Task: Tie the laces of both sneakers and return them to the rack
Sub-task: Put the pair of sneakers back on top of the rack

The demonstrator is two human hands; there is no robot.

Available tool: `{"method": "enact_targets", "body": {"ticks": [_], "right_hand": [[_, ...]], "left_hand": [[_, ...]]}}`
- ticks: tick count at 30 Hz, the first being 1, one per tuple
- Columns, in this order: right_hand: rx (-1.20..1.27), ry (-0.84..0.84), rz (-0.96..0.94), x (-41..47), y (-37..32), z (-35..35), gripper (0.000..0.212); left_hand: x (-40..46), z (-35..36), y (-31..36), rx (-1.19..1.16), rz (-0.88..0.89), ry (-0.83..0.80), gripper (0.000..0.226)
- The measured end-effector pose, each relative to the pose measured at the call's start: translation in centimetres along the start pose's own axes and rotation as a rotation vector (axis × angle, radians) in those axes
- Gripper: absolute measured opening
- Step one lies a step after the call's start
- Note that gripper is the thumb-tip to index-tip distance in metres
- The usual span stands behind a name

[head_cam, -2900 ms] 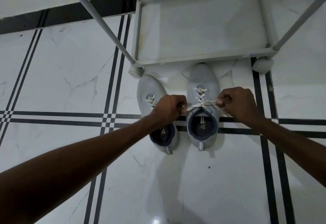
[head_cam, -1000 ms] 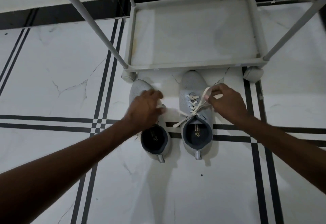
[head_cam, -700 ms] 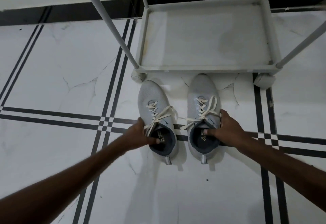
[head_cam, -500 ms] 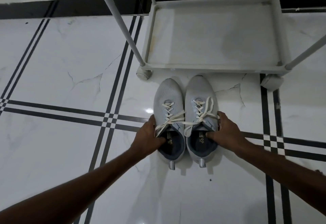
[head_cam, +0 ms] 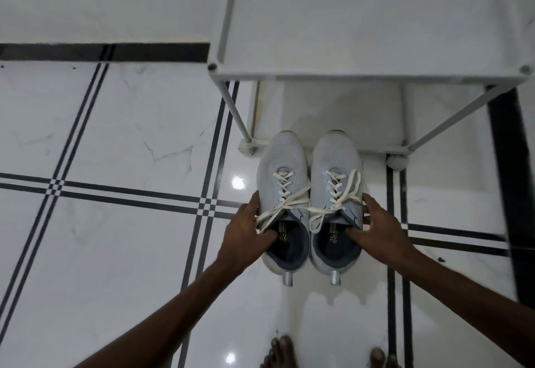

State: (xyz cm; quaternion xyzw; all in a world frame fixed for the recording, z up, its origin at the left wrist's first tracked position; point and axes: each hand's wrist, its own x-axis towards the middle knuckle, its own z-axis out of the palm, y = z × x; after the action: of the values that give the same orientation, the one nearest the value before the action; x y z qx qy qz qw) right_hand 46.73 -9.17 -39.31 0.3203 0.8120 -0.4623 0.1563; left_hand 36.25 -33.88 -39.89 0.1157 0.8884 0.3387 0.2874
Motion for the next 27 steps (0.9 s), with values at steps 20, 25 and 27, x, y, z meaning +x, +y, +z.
{"method": "enact_targets", "body": {"ticks": [20, 25, 27], "right_hand": [[0.108, 0.204, -0.060, -18.6, -30.5, -27.4, 0.049], [0.131, 0.233, -0.078, -12.7, -33.6, -31.3, 0.046], [0.139, 0.230, -0.071, -9.6, -34.2, -32.5, 0.046]], "left_hand": [[-11.5, -27.4, 34.5, -0.080, 0.205, 0.153, 0.038], [-5.5, -29.0, 38.3, -0.072, 0.210, 0.189, 0.038], [-2.6, -29.0, 39.4, -0.083, 0.200, 0.195, 0.043]]}}
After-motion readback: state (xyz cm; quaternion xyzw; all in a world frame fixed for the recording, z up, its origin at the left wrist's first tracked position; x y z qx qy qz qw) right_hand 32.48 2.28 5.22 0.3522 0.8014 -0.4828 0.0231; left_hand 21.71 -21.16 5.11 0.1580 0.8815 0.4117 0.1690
